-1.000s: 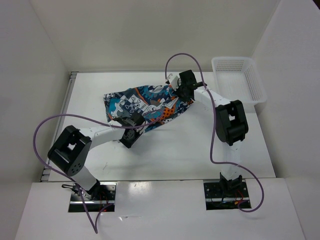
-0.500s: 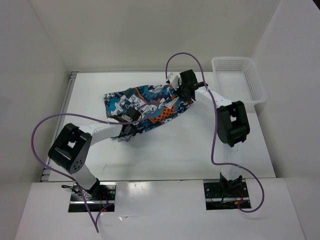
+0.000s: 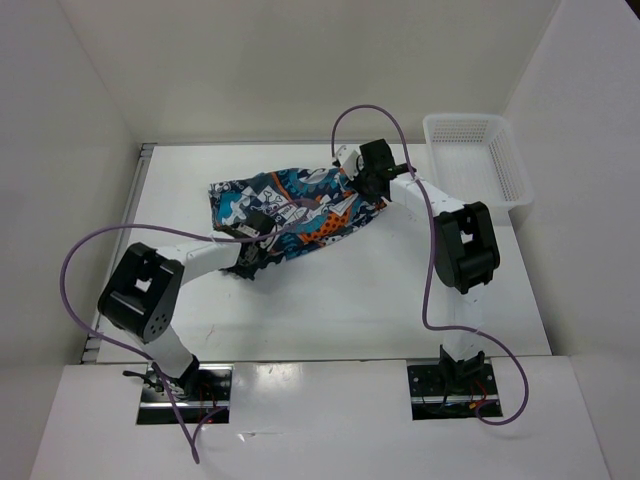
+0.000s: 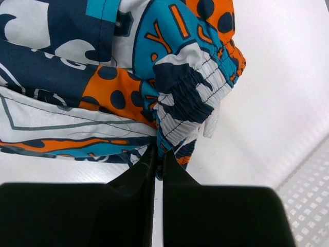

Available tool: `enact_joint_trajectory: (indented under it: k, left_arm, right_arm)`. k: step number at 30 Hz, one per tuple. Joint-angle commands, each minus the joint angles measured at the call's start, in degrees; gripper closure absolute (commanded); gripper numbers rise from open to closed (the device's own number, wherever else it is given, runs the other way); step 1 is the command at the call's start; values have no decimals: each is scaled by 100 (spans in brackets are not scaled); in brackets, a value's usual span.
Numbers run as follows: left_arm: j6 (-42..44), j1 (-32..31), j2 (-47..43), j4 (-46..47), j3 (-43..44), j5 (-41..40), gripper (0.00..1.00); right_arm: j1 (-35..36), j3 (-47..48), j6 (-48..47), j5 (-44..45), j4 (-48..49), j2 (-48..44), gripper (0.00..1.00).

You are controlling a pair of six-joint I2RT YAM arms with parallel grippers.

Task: Fold and stack the shorts
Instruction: Fold the shorts

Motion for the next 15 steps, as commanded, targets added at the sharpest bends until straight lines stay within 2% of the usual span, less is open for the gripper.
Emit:
enact_joint_trajectory:
  k: [1, 6, 13, 15]
  left_arm:
    - [-8, 258, -301, -373, -78, -1, 100]
    - [-8, 575, -575, -487, -420, -134, 100]
    - [-8, 699, -636, -487, -343, 94, 100]
    - [-8, 699, -583, -487, -272, 95, 100]
  right_arm:
    - [-91, -57, -37, 264, 371, -346, 100]
    - [-144, -320, -344, 283, 197, -608, 100]
    - [-144, -1048, -345, -394, -243, -1014, 100]
    - [84, -1294, -345, -596, -297, -1084, 100]
